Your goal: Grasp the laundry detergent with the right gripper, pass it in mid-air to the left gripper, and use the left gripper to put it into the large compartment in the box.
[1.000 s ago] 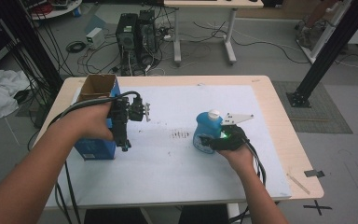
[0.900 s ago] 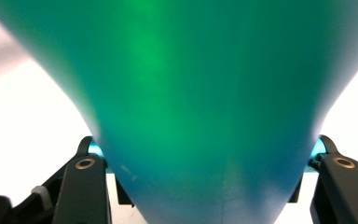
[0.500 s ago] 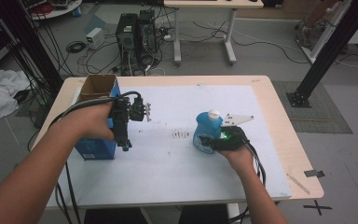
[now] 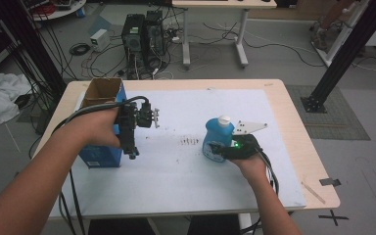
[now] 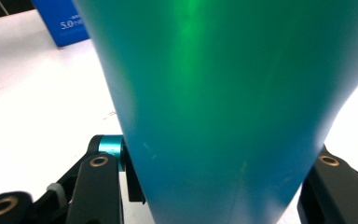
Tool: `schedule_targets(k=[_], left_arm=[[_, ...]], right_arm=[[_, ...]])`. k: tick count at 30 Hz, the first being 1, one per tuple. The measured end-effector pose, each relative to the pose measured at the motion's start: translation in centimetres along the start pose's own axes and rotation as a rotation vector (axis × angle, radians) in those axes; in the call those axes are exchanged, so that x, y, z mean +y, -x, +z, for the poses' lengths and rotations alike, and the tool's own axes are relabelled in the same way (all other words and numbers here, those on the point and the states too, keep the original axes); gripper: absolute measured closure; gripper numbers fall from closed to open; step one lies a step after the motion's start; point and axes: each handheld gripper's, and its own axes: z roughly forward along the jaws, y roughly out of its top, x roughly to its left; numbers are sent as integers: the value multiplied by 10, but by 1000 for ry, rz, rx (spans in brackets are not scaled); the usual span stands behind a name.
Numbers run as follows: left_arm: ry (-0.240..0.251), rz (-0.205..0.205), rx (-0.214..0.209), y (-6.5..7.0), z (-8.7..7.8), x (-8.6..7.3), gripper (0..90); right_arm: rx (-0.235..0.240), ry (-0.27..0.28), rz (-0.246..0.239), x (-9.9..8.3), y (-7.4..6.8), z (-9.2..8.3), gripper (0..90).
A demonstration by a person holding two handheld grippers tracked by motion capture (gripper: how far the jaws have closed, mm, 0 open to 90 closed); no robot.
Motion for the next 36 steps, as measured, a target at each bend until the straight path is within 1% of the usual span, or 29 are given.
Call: schedule_targets(k=[4, 5, 6, 9, 10, 11, 13, 14, 15, 16, 17, 19, 20, 21, 22, 23, 25, 26, 28, 31, 34, 36], left_arm=[[0, 2, 1, 0, -2, 1, 17], [5, 7, 6, 2, -5, 3, 17], [9, 8, 6, 2, -6, 3, 17], [11, 17, 7, 5, -9, 5, 17], [11, 17, 7, 5, -9, 5, 17], [15, 24, 2, 7, -10, 6, 17], [16, 28, 1, 8, -11, 7, 17], [27, 39, -4, 12, -14, 9, 17], [30, 43, -4, 13, -16, 10, 17], [30, 43, -4, 13, -16, 10, 17], [40, 48, -3, 16, -19, 12, 17], [43, 58, -5, 20, -21, 15, 17], [43, 58, -5, 20, -21, 15, 17], [46, 71, -8, 24, -24, 17, 17], [47, 73, -10, 25, -25, 18, 17], [49, 82, -14, 28, -26, 20, 17], [49, 82, -14, 28, -26, 20, 17], [57, 91, -26, 32, -28, 23, 17], [59, 96, -27, 33, -27, 25, 17], [48, 117, -32, 39, -25, 30, 17], [47, 119, -34, 42, -24, 33, 17], [46, 124, -34, 43, -23, 35, 17]], right_arm=[[18, -5, -18, 5, -5, -3, 454], [33, 0, -35, 9, -11, -4, 454], [45, 2, -38, 12, -14, -5, 454], [71, 5, -64, 18, -22, -5, 454], [71, 5, -64, 18, -22, -5, 454], [94, -1, -80, 23, -28, -4, 454], [102, -1, -85, 25, -30, -4, 454], [123, -2, -105, 28, -36, -2, 454], [138, -3, -111, 31, -39, 0, 454], [138, -3, -111, 31, -39, 0, 454], [164, -2, -125, 34, -44, 2, 454], [189, -6, -144, 37, -51, 5, 454], [189, -6, -144, 37, -51, 5, 454], [200, -11, -154, 38, -55, 8, 455], [219, -15, -173, 41, -61, 11, 455], [236, -16, -181, 42, -66, 15, 454], [244, -17, -183, 43, -68, 17, 454], [265, -18, -196, 46, -74, 21, 454], [272, -19, -203, 47, -76, 22, 454], [311, -24, -229, 52, -88, 31, 454], [332, -30, -240, 54, -95, 39, 455], [340, -31, -245, 54, -98, 42, 455]])
